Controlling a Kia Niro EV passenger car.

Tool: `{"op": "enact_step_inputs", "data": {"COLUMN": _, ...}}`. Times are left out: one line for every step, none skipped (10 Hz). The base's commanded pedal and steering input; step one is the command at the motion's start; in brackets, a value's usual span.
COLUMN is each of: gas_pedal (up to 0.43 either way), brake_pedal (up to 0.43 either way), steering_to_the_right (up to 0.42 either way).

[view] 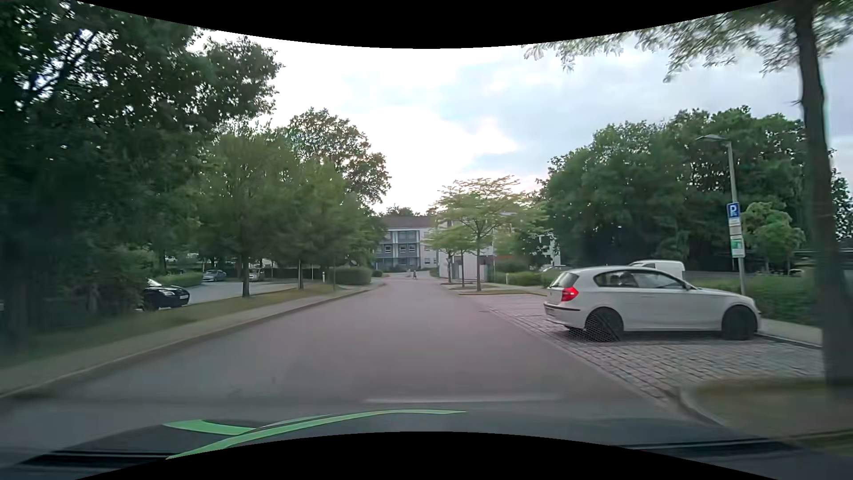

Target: Follow the waypoints while adhering to traffic rules and regulations

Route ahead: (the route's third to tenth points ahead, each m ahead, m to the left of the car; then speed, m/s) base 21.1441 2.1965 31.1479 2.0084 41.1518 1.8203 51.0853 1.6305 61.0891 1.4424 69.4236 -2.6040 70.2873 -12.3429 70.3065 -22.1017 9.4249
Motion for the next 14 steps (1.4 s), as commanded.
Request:
{"op": "enact_step_inputs", "data": {"gas_pedal": 0.0, "brake_pedal": 0.0, "steering_to_the_right": -0.005}}
{"op": "enact_step_inputs", "data": {"gas_pedal": 0.0, "brake_pedal": 0.0, "steering_to_the_right": -0.003}}
{"op": "enact_step_inputs", "data": {"gas_pedal": 0.0, "brake_pedal": 0.0, "steering_to_the_right": 0.0}}
{"op": "enact_step_inputs", "data": {"gas_pedal": 0.0, "brake_pedal": 0.0, "steering_to_the_right": 0.0}}
{"op": "enact_step_inputs", "data": {"gas_pedal": 0.0, "brake_pedal": 0.0, "steering_to_the_right": 0.0}}
{"op": "enact_step_inputs", "data": {"gas_pedal": 0.0, "brake_pedal": 0.0, "steering_to_the_right": 0.0}}
{"op": "enact_step_inputs", "data": {"gas_pedal": 0.0, "brake_pedal": 0.0, "steering_to_the_right": 0.0}}
{"op": "enact_step_inputs", "data": {"gas_pedal": 0.0, "brake_pedal": 0.0, "steering_to_the_right": 0.0}}
{"op": "enact_step_inputs", "data": {"gas_pedal": 0.0, "brake_pedal": 0.0, "steering_to_the_right": 0.0}}
{"op": "enact_step_inputs", "data": {"gas_pedal": 0.0, "brake_pedal": 0.0, "steering_to_the_right": 0.0}}
{"op": "enact_step_inputs", "data": {"gas_pedal": 0.0, "brake_pedal": 0.0, "steering_to_the_right": 0.0}}
{"op": "enact_step_inputs", "data": {"gas_pedal": 0.0, "brake_pedal": 0.0, "steering_to_the_right": 0.0}}
{"op": "enact_step_inputs", "data": {"gas_pedal": 0.0, "brake_pedal": 0.0, "steering_to_the_right": 0.0}}
{"op": "enact_step_inputs", "data": {"gas_pedal": 0.0, "brake_pedal": 0.0, "steering_to_the_right": 0.0}}
